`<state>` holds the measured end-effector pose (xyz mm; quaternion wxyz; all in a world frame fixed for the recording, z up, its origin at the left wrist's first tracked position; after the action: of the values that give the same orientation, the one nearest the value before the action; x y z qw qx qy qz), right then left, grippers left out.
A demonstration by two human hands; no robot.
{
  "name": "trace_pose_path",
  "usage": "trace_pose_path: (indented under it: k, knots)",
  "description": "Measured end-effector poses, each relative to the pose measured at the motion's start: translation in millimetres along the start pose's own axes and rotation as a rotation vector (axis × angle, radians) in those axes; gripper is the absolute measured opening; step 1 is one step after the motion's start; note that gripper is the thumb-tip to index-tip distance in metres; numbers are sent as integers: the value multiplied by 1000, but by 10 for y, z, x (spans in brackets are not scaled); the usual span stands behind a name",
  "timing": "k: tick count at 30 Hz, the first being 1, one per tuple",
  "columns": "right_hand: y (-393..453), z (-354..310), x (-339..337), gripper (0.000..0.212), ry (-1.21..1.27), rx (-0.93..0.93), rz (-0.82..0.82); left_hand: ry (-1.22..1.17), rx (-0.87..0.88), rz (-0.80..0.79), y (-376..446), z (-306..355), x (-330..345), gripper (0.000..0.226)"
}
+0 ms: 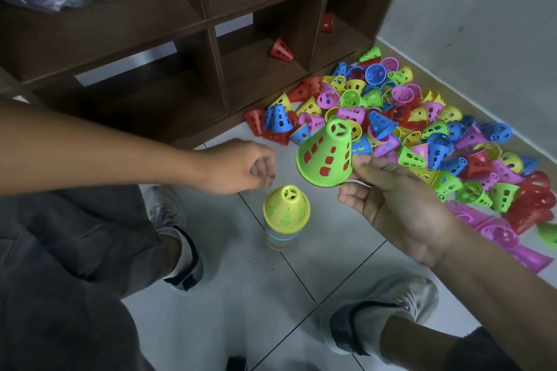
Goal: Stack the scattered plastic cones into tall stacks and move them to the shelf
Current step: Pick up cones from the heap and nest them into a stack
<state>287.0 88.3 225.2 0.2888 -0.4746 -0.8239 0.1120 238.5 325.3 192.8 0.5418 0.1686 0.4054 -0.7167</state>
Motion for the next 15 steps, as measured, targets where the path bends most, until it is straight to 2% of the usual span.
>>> trace_pose_path:
  k: [5, 7, 10, 13, 15]
  knots:
    - [-40, 6, 88, 15, -3, 0, -47, 26, 265, -2, -103, 373, -248, 72]
    - [-58, 23, 135, 15, -5, 3, -69, -35, 327, 25, -145, 473, -309, 85]
    - [-76, 59, 211, 11, 8, 4, -92, -80, 420, 52, -201, 566, -323, 79]
    - [-69, 99, 233, 11, -31, 16, -95, -76, 413, 92, -230, 550, -276, 67]
    - [-42, 120, 198, 15, -159, 11, -61, -41, 385, 117, -244, 508, -244, 63]
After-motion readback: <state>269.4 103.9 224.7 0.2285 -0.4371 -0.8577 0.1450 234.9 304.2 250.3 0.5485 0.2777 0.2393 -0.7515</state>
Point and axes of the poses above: each hand's wrist, its own y-axis towards the middle knuckle, its own x-axis out of the palm, z = x × y, the point moved 3 cm from there along y, towards the middle knuckle, and after that the axes turned 1 degree about -z, right-handed, at the moved point
